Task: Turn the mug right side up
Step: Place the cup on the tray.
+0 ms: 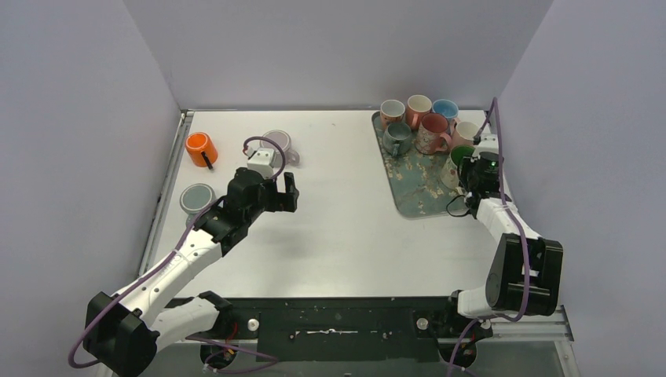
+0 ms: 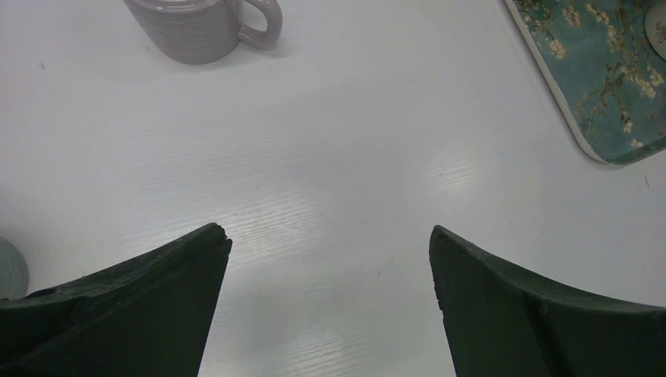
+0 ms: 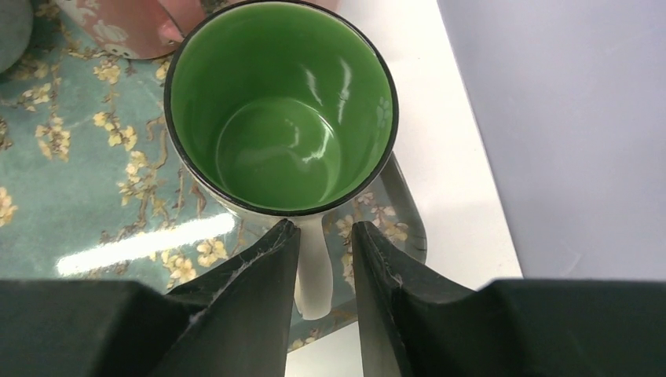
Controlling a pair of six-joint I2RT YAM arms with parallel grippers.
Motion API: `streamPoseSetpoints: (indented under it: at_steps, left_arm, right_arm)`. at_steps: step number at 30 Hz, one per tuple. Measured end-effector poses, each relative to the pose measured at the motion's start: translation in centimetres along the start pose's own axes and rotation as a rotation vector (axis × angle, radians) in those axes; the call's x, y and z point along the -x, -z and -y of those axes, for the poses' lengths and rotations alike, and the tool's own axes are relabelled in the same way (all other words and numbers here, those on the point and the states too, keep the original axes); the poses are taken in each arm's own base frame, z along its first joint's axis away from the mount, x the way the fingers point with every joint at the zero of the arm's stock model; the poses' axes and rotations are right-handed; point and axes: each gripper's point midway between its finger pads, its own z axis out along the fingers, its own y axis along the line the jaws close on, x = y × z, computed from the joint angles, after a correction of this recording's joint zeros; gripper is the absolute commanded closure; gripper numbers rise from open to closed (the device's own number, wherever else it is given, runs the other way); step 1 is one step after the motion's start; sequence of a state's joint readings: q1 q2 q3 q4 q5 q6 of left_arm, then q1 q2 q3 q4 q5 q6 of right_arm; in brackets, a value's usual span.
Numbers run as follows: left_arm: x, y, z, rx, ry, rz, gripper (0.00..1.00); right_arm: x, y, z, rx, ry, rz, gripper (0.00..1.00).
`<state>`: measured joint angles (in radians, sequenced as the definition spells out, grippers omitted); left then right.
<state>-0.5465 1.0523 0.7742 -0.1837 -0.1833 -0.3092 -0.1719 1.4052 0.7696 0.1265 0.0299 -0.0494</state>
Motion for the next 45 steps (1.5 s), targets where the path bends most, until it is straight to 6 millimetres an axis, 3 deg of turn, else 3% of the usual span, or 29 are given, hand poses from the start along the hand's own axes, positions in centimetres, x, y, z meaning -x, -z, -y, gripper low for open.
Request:
streamPoseSetpoints:
  at_steps: [19, 32, 37, 45]
  left_arm:
    - [-0.5, -0.1, -0.6, 0.015, 0.003, -0.009, 0.03]
    - [-0.6, -0.2, -1.0, 0.026, 0.006, -0.011, 0.03]
    - [-0.8, -0.2, -1.1, 0.032, 0.006, -0.014, 0.03]
    - [-0.9, -0.2, -1.5, 0.051, 0.005, -0.013, 0.03]
  right_arm:
    - [0.3, -1.8, 2.5, -0.066, -0.01, -0.017, 0.68]
    - [1.2, -3.1, 2.5, -0.068, -0.011, -0.009, 0.69]
    - [1.2, -3.1, 2.4, -0.064, -0.017, -0.01, 0.6]
    - [0.8, -1.7, 0.9, -0.004, -0.093, -0.049, 0.33]
